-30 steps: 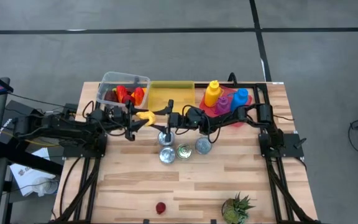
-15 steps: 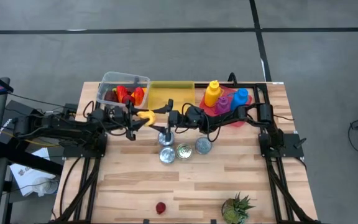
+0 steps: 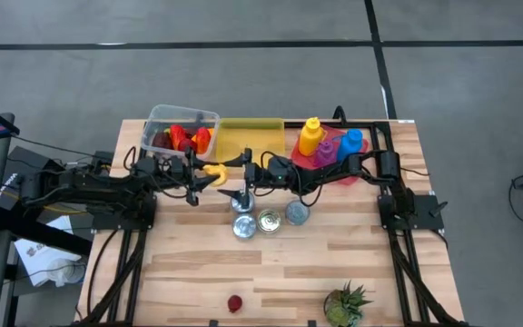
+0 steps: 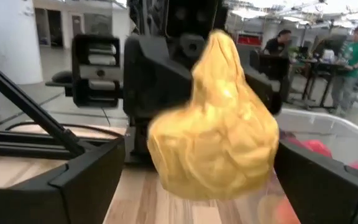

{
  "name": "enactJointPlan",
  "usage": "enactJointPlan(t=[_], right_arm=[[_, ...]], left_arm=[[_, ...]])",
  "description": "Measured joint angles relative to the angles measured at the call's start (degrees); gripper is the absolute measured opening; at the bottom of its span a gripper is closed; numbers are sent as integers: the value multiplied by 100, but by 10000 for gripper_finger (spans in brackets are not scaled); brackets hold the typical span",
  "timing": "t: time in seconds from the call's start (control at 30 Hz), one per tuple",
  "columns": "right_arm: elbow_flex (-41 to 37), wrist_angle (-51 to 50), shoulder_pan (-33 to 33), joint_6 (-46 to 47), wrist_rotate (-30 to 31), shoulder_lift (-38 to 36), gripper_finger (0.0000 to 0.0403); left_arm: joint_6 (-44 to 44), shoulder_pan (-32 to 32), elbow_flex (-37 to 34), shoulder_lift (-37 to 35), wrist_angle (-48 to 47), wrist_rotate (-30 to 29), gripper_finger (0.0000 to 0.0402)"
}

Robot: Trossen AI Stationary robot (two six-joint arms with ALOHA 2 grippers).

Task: Pick & Place Food Item
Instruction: Put the yellow pear into the transparent bin

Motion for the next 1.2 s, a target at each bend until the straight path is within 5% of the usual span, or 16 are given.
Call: enactJointPlan(t=[0.3,0.57,0.77,1.07,1.2], right_arm=[[-14,-813,-317,690,196,26,387],[-20,-674,-113,570,65,39,382],[-18,-623,-91,446,73,35,382],[-18,-607,-91,447,64,33,382],[-18,-607,-91,446,50,31,382]], left_arm=[[204,2,65,-1106,-744,-30,153],[1052,253,103,-1624,-1941,-2380,152],[1310,918,104,-1474,-1967,-3443,152],[1306,1937,103,-962,-1989,-3628,151],[1306,2186,103,-760,-1962,-3629,186]])
